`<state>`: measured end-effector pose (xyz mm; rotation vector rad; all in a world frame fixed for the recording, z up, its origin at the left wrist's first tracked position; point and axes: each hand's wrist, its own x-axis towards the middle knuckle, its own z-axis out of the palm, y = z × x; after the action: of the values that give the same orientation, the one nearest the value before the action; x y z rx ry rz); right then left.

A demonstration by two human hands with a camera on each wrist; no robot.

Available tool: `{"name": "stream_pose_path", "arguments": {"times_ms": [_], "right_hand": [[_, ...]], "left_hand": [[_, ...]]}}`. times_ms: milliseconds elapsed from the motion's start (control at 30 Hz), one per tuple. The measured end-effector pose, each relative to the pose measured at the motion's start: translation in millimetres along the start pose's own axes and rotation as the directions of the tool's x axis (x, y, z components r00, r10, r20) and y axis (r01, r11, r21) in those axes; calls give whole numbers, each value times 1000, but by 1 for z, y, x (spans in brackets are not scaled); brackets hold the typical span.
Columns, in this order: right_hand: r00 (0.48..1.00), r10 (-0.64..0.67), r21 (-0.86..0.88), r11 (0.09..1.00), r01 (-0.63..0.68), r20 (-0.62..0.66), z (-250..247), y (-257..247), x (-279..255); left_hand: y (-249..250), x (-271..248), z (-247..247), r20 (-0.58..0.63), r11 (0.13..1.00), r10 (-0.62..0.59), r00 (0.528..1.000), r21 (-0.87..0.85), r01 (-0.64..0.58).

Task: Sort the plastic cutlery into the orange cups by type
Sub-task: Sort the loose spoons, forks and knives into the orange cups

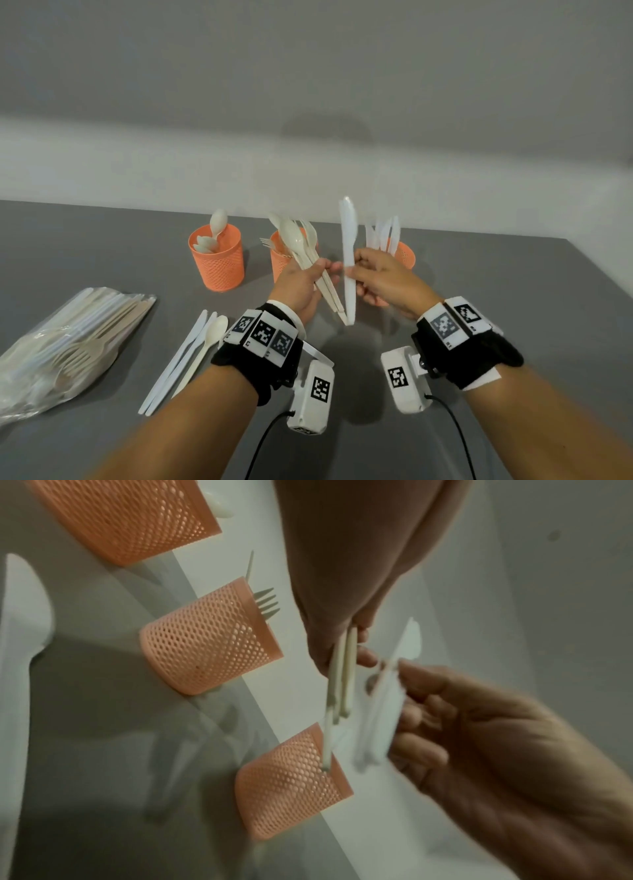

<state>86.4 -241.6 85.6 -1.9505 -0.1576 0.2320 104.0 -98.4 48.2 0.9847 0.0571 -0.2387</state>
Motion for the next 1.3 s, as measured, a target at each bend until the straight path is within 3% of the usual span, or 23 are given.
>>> {"name": "stream_pose_path", "arguments": {"times_ms": [67,200,267,367,433,500,600,667,733,800,1000,1167,1300], "right_hand": [[983,-87,-83,994,75,-160,-18,-7,6],[855,-275,-392,915,92,-441,-55,-7,26],[850,-270,-486,874,19,-452,-61,4,34],[905,-150,-540,836,-98,-397,-60,30,43],[915,-99,-528,838,-135,-391,-58,40,45],[885,-150,-514,851,-112,-441,-55,38,44],[783,-366,-485,870,96,-503,-38,18,36],[835,-356,-375,906,198,-420,-17,2,27],[928,-247,-249,952,179,-278,5,-4,23],[969,-170,-175,975,139,-180,19,-4,23],[966,-74,151,982,114,-248,26,-18,20],[994,-88,65,994,92,-66,36,-20,18],[997,-35,127,991,43,-70,42,-14,28]], "left_hand": [[-1,-1,-3,15,1000,2,1000,9,-2],[-4,-4,-7,49,996,-27,998,80,24],[-5,-7,-6,54,996,-32,998,89,27],[-6,-10,-6,74,996,-43,996,82,37],[-5,-11,-8,85,995,-40,996,94,32],[-3,-13,-10,95,994,-33,995,111,22],[-2,-14,-10,106,996,-26,994,91,16],[-1,-16,-9,108,997,-23,994,77,15],[0,-18,-5,111,998,-15,994,65,8],[3,-21,-2,121,997,-9,993,73,0],[9,-34,-10,239,990,-96,966,128,67],[12,-39,-21,239,985,-128,963,147,94],[20,-44,-30,250,983,-146,957,146,112]]}}
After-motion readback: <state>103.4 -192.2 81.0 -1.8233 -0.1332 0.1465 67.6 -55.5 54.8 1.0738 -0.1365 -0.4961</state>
